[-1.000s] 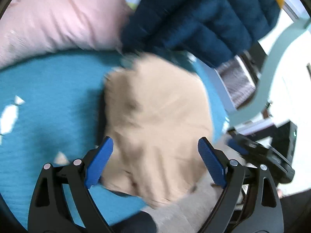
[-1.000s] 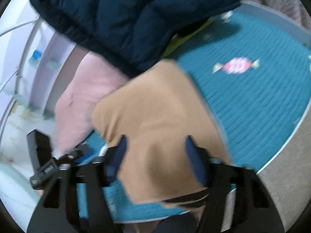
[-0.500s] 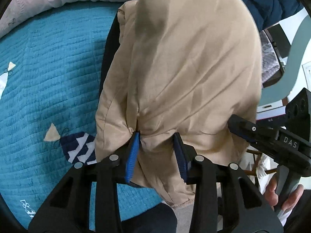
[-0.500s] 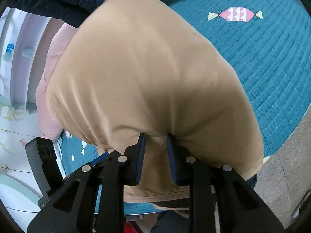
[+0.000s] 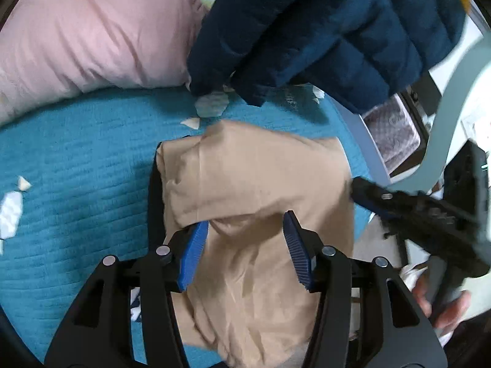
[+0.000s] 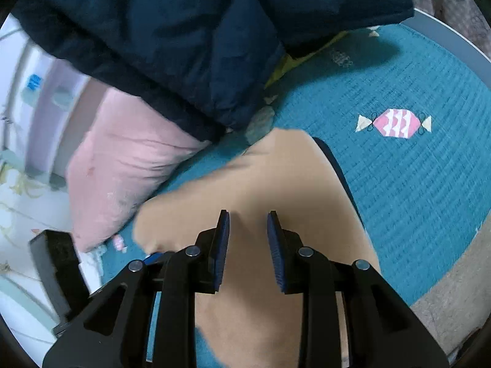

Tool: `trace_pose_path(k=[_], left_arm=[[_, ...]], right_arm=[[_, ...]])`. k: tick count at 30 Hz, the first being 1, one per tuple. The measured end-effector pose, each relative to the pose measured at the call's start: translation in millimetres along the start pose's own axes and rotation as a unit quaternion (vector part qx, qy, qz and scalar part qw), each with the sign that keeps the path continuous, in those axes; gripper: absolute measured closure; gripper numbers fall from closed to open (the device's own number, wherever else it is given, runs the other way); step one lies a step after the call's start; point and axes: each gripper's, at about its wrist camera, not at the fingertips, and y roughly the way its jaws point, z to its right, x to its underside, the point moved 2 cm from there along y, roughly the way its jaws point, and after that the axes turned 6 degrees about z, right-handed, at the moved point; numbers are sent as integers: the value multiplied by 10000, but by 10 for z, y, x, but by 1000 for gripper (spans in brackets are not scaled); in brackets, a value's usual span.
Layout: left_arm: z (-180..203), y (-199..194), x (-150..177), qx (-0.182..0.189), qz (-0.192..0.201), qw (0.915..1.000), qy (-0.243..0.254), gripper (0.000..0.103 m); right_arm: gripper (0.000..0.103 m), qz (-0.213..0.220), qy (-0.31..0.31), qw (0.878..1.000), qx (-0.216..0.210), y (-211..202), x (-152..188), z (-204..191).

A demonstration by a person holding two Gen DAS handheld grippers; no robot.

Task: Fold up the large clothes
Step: 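Lower the tan bundle onto the mattress beside the navy jacket with both tools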

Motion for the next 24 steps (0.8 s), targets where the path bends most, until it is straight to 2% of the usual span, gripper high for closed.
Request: trace_pose_path(k=[1,3,6,8,11,14,15,17,18,20,24], left_arm=[[-88,55,-52,-8,-39,9999,-105,52],[-289,256,-81,-235,-104,9993,-267,60],[-506,503,-31,-455,-106,9987,-199,61],[-594,565,-20,-470,-95,9985,-267,61],[-628,552,-12,-369,-107,9989,-277,61],[-535,422,13,-390,-208,9989,-158,60],[-504,349,22,-357,-237,9990,-131,56],[-410,166,110,-250,-213,9994,-54,52],[-364,73,187,-313,-149,9994,26,52],[-312,-47,407,-520,-140,9983,211,52],[-405,-46,865,-494,-401,9980,39,52]], right_arm=[[80,-90,49,9999,76,174,-36,36],[80,-144,135,9998,16,416,-63,137],[88,-104,303,9993,-190,570,26,213],[97,-131,330,9991,-229,637,55,229],[98,-67,273,9992,-287,622,68,232],[97,-107,665,9968,-432,503,85,281],[95,-130,752,9960,-460,382,113,275],[92,-82,579,9974,-409,204,163,199],[90,-34,473,9984,-307,90,220,177],[79,-67,437,9990,-54,-90,413,217],[78,-334,554,9977,181,-175,899,401]])
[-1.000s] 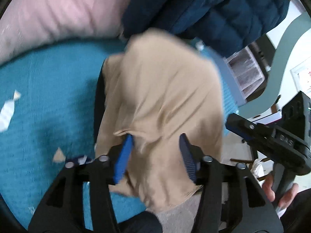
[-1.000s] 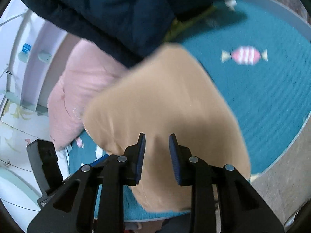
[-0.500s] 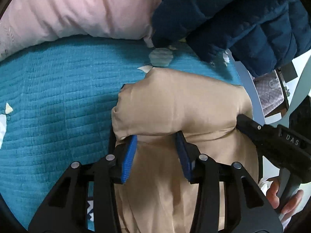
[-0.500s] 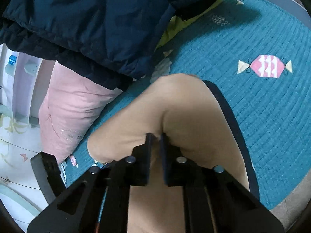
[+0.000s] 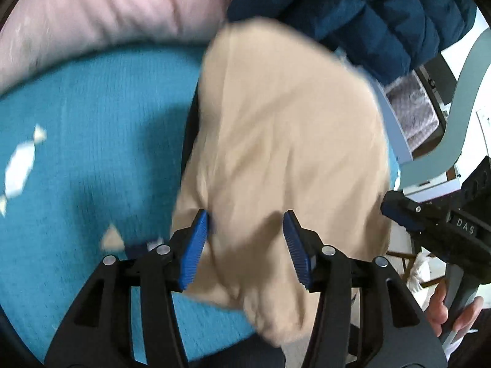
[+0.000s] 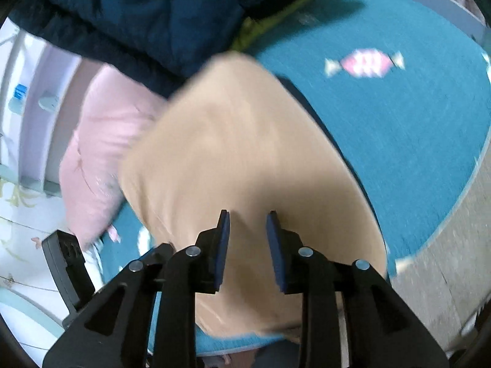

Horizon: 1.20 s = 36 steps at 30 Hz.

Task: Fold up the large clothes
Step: 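Lower the tan bundle onto the mattress beside the navy jacket with both tools, then open both tools and pull them back from the tan bundle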

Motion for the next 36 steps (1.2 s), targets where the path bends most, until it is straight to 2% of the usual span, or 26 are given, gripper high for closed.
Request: trace_pose_path(k=[4,10,12,13,15,16,17,19,21,22,23,26,29,36], left_arm=[[-88,227,202,-228,-63,9997,69,50],[-90,341,209,-335,-2,9993,175,49],[-75,311,198,-317,-2,9993,188,44],[-70,270,203,-319,15,9994,162,41],[-57,194,196,-384,89,9992,118,28],[-48,131,203,-411,140,9990,86,25],[-56,91,208,-390,164,9991,60,25],[-65,5,227,-383,159,9991,18,22],[-76,-97,244,-430,153,9990,-36,18],[-81,-172,260,-454,190,9988,-54,18],[-86,-229,273,-493,213,9985,-40,17],[-67,-451,329,-684,346,9970,93,14],[-63,-654,369,-634,414,9969,217,13],[-90,-1289,576,-635,796,9943,330,11]], right_arm=[[79,-151,126,9997,107,212,252,191],[79,125,321,9993,134,333,357,214],[78,168,324,9991,233,301,372,182],[74,199,401,9987,246,260,378,175],[55,261,535,9982,100,159,388,151],[44,335,515,9981,15,79,409,111],[39,418,464,9980,20,16,411,60],[38,674,305,9972,66,-164,439,-47],[33,837,185,9963,-23,-334,480,-150],[17,888,164,9959,-15,-391,492,-194],[10,986,147,9950,24,-457,502,-239],[9,1503,-143,9880,320,-758,615,-354],[9,1781,-415,9818,518,-958,754,-499],[8,2308,-630,9674,837,-1326,1038,-706]])
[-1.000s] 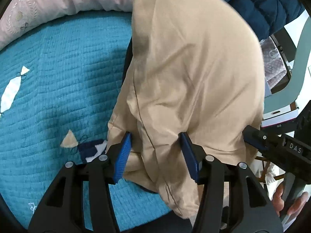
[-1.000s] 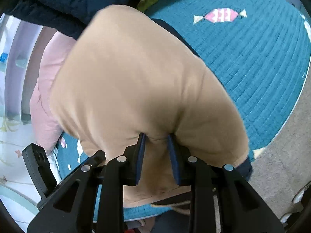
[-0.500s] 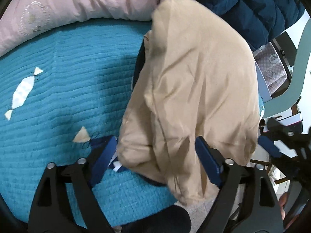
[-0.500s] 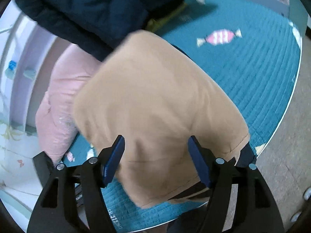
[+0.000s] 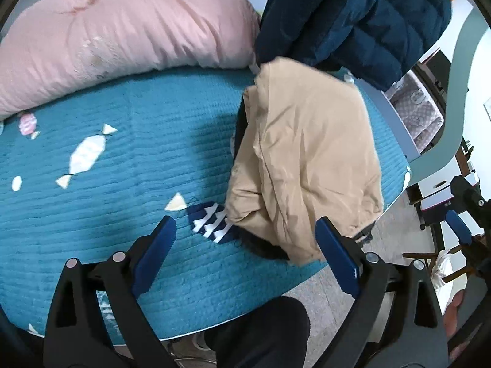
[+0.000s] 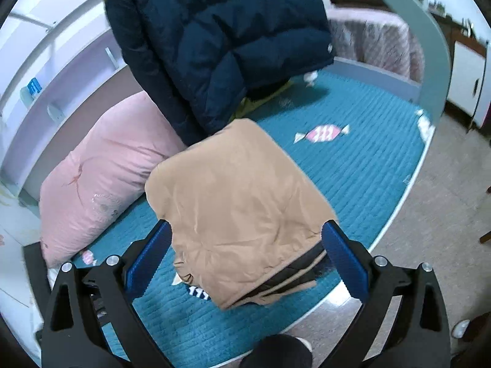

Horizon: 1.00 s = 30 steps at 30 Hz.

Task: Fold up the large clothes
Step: 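Open both tools and pull them back from the tan bundle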

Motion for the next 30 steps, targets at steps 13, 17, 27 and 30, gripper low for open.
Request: trace_pose_path(k=[13,17,27,30], left_arm=[[-305,-1269,347,-461,1081,9918,504,11],[-452,-1672,480,-634,1419,9866,497,10],[-708,-2583,777,-1053,2183,9678,683,9],[-794,-2810,830,-1104,2344,9642,567,9]], right_arm=[[8,701,-895,9933,229,-819,469,-628],[8,768,-882,9931,-121,-1036,601,-860],[8,1039,-1433,9821,-638,-1581,831,-1554],[8,1117,-1556,9783,-796,-1735,877,-1731]])
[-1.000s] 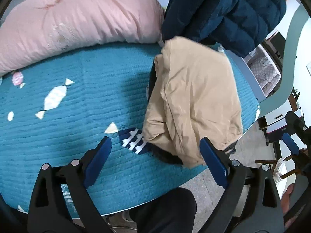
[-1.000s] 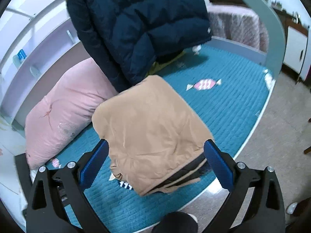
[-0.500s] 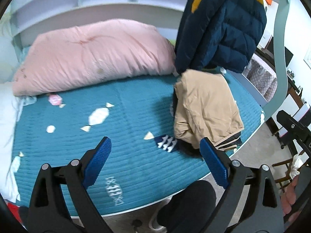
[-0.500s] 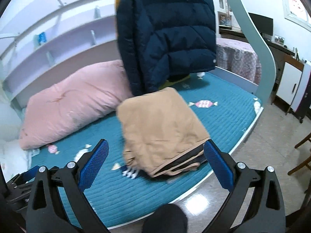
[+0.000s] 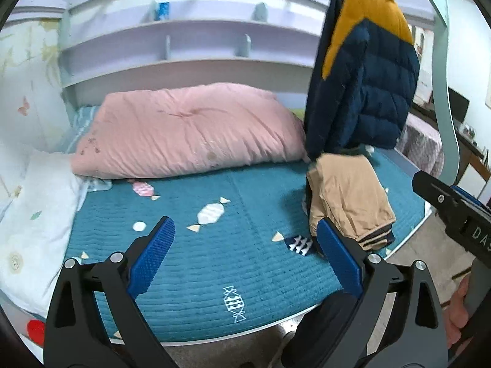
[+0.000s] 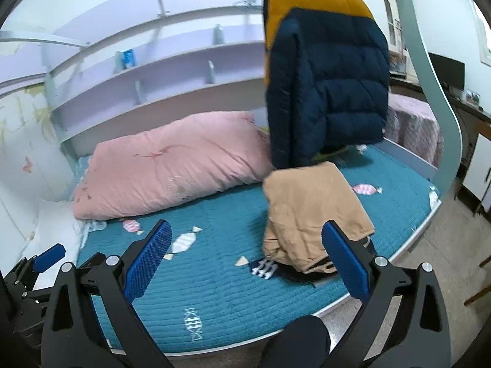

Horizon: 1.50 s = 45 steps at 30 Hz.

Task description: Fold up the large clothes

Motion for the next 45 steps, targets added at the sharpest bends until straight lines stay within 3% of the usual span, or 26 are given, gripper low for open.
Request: trace_pose_path(k=[9,21,29,45], left_arm=[[-286,-644,-121,-538,681,9962,-38,7],[-508,-1239,-243,-791,1243,9888,-241,6],[-554,-1415,-273,-1066,1234,9864,-202,5],[-539,-1405,-274,-905,1080,9897,-243,5]], right_arm=[[8,296,-334,9984,-341,-280,-98,-413],[8,640,-528,9952,-511,-609,-193,-612],[8,863,-649,9923,-604,-828,-245,-721],[8,752,-712,9936,-440,-849,-197,-794]])
